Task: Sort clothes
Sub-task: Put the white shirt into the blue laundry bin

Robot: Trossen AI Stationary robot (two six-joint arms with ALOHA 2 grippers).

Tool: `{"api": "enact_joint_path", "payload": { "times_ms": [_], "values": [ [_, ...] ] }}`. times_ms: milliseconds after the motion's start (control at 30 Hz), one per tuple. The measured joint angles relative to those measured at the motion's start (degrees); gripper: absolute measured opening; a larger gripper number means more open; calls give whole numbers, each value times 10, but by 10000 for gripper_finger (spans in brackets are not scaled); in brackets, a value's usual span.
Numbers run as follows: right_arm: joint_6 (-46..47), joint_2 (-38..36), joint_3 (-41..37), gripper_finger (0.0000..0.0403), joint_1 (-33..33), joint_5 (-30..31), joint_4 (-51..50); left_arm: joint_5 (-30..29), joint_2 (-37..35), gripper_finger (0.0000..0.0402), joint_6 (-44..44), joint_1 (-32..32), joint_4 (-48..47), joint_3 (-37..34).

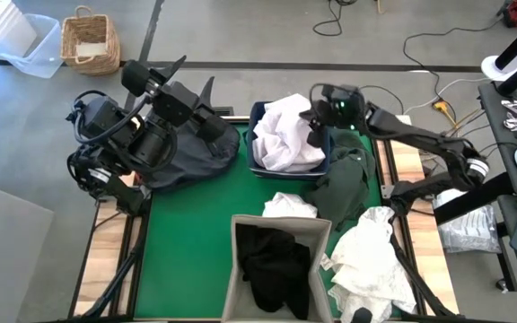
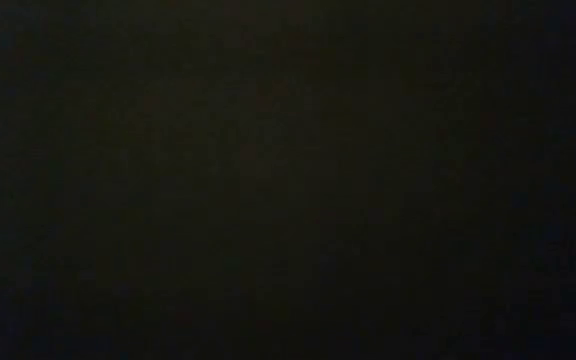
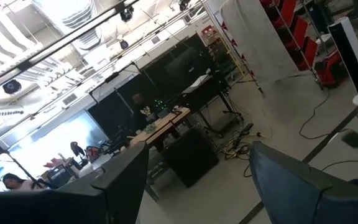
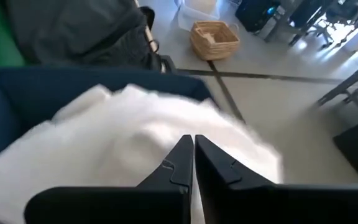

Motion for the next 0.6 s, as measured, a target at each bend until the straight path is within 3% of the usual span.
{"api": "enact_joint_path", "payload": {
  "times_ms": [133, 300, 433, 600],
  "values": [
    [17, -1, -79, 9, 0, -3, 74, 1, 0, 256, -9, 1, -3, 0],
    [21, 46, -103, 9, 0, -50, 111, 1, 0, 256, -12, 1, -3, 0],
    [25, 99, -65, 9, 0, -91, 95, 1, 0, 256, -13, 1, -3, 0],
    [3, 147, 7, 9, 0, -116, -11, 1, 0, 256, -29, 1, -24, 0]
  ]
}}
